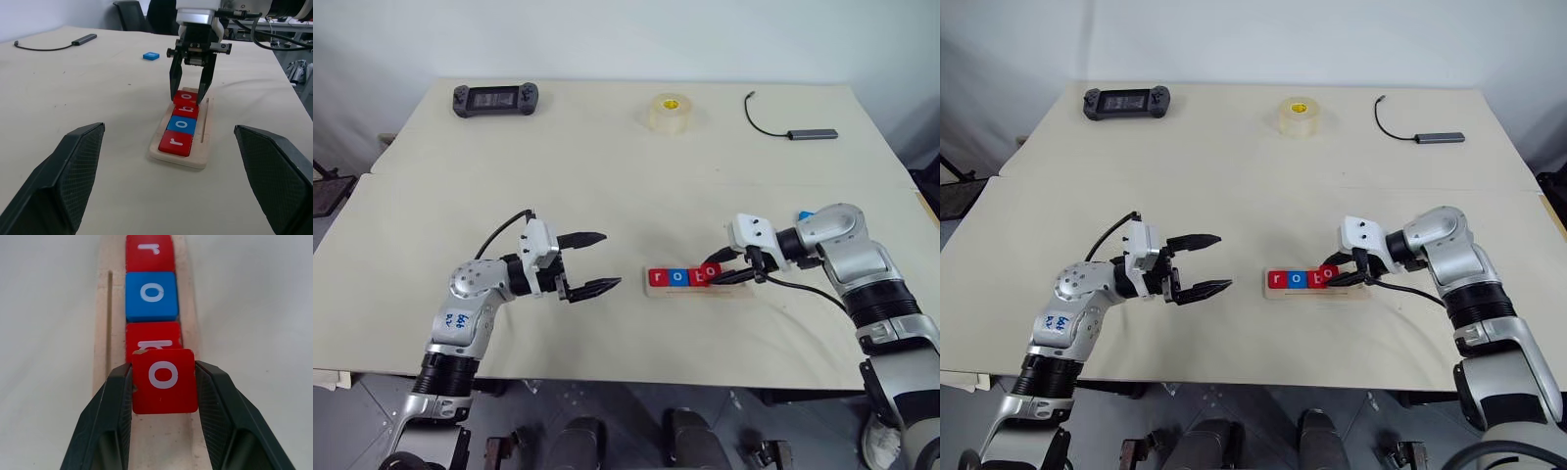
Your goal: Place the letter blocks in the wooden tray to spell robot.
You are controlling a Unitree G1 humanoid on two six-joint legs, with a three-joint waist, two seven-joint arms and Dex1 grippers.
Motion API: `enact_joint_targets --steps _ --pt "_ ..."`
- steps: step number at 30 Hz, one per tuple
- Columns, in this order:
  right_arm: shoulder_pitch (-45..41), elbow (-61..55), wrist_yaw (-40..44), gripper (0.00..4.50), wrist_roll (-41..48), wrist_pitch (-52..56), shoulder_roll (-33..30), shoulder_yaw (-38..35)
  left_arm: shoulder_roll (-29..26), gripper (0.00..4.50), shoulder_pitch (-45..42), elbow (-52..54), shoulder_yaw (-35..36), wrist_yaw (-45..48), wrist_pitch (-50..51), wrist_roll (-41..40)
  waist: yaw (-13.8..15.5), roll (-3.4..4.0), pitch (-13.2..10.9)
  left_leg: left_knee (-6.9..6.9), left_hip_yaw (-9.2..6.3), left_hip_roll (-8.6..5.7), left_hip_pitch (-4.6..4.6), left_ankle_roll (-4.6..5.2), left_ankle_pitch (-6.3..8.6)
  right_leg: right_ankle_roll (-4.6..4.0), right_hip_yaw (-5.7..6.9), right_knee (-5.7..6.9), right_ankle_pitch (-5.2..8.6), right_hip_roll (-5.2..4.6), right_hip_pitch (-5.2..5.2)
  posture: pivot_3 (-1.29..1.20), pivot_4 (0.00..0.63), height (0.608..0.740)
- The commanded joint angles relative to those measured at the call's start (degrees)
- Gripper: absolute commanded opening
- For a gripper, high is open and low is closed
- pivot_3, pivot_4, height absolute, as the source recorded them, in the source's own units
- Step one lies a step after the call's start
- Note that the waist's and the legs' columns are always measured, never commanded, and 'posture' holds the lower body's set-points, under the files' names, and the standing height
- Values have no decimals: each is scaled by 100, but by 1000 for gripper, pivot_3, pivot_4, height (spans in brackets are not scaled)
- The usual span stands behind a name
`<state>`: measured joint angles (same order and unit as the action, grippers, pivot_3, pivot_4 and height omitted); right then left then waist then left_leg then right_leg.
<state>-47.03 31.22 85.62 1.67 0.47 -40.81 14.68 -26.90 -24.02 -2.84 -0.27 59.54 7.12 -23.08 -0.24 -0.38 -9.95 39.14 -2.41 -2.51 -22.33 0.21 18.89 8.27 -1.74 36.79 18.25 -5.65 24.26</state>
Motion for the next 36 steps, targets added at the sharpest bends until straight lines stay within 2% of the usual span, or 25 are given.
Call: enact_joint_targets --steps 1,19,21,22,27,34,36 --pt "-99 8 166 1454 51 -88 -80 -72 -31 4500 84 264 94 -57 11 -82 -2 0 0 0 0 0 0 0 0 0 0 0 0 1 0 0 150 740" --pt "-20 41 297 1454 19 -24 -281 -52 3 4500 68 298 64 -73 28 -120 -2 0 0 -1 2 3 0 0 0 0 -1 1 0 2 3 0 150 740" --pt "-35 100 240 2214 -41 -112 -289 -40 5 4500 70 299 67 -73 26 -123 -2 0 0 -1 3 3 0 0 0 0 -1 1 0 2 3 0 150 740" --pt "-58 121 213 2424 -28 -16 -280 -56 6 4500 75 302 67 -73 27 -125 -2 0 0 -1 2 3 0 0 0 0 -1 1 0 2 3 0 150 740" --pt "-97 -50 243 4090 212 20 -355 -298 15 4500 106 351 60 -87 55 -140 -3 0 0 -1 3 3 -1 0 0 0 -1 1 0 2 3 0 150 740" --pt "323 -806 309 4090 616 696 -820 -596 14 4500 132 392 70 -87 100 -150 22 0 0 -1 1 3 -3 0 0 0 -1 -1 0 -1 3 0 150 740" --pt "488 -822 194 3696 590 721 -974 -643 17 4500 117 370 71 -77 101 -144 26 0 0 -1 0 2 -3 0 0 -1 0 -2 0 -2 2 0 150 740"
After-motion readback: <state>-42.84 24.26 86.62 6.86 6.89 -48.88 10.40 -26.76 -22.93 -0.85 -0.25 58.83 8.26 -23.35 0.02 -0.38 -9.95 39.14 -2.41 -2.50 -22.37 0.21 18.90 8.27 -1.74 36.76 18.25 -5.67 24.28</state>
